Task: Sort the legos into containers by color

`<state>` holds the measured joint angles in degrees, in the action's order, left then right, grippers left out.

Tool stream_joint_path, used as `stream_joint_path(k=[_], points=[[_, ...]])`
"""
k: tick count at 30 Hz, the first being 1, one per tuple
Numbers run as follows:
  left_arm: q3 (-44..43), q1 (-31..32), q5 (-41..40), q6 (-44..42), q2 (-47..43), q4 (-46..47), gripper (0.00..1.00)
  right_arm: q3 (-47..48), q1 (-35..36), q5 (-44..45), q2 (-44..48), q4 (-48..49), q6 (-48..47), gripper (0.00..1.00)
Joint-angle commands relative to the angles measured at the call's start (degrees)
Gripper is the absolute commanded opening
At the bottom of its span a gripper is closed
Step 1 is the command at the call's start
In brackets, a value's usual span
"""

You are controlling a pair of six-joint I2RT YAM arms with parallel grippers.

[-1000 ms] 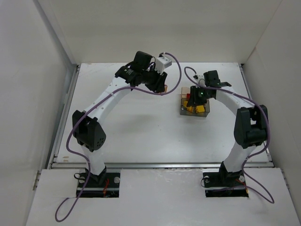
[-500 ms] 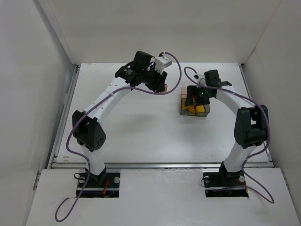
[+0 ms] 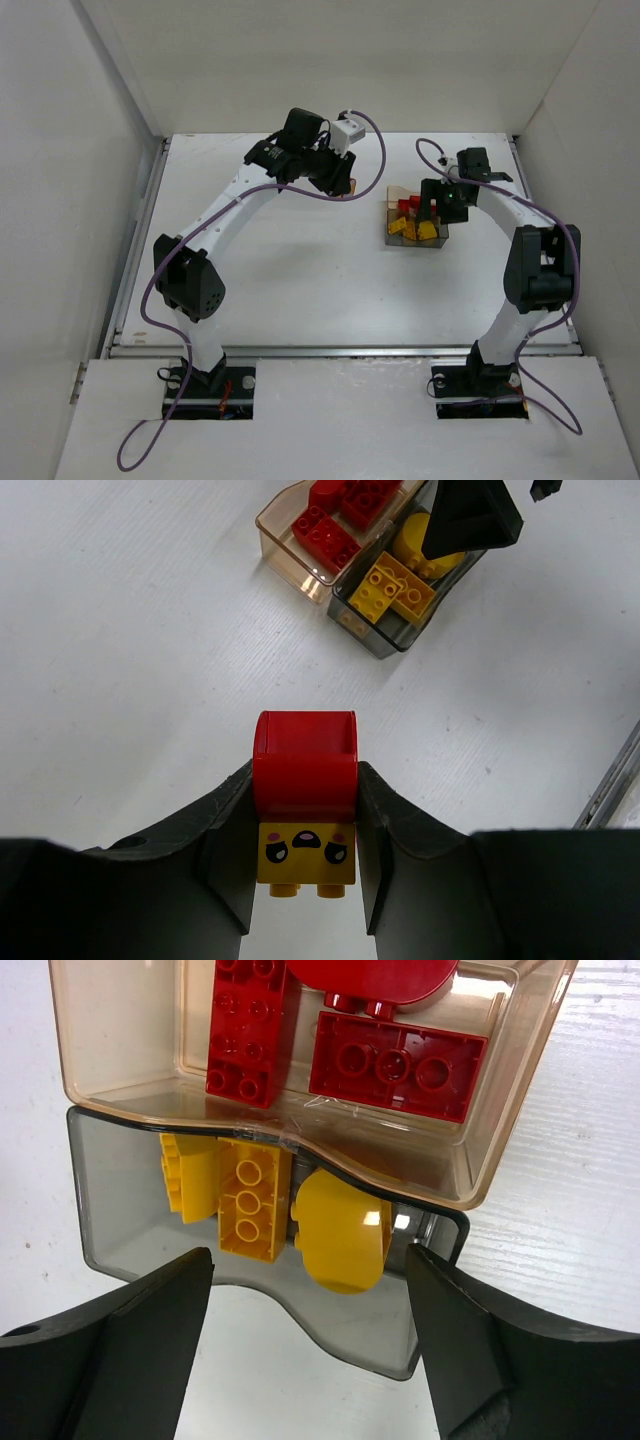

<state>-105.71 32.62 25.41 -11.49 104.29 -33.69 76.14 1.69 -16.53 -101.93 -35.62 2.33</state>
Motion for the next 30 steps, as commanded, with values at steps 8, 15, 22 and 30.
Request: stream_joint_path(k=[8, 15, 22, 30], points=[[-0.81, -0.19, 0.43, -0.03, -2.16, 1.88, 0.0, 2.53, 0.24, -8.33, 6.55, 2.99, -4.7, 0.83], [-2.56, -0.19, 9.18, -5.46, -2.16, 2.4, 0.0, -5.2, 1.9, -27.65, 24.31, 20.71, -7.25, 1.0], [-7.84, -1.94, 30.27, -14.61, -0.85, 3.01, 0.0, -5.05, 8.32, -35.73, 27.14, 25.51, -15.69, 1.0], [-12.85, -2.47, 42.35, -10.5, 0.39, 10.13, 0.0, 0.94, 10.08, -40.95, 22.57, 26.04, -19.11, 1.0]])
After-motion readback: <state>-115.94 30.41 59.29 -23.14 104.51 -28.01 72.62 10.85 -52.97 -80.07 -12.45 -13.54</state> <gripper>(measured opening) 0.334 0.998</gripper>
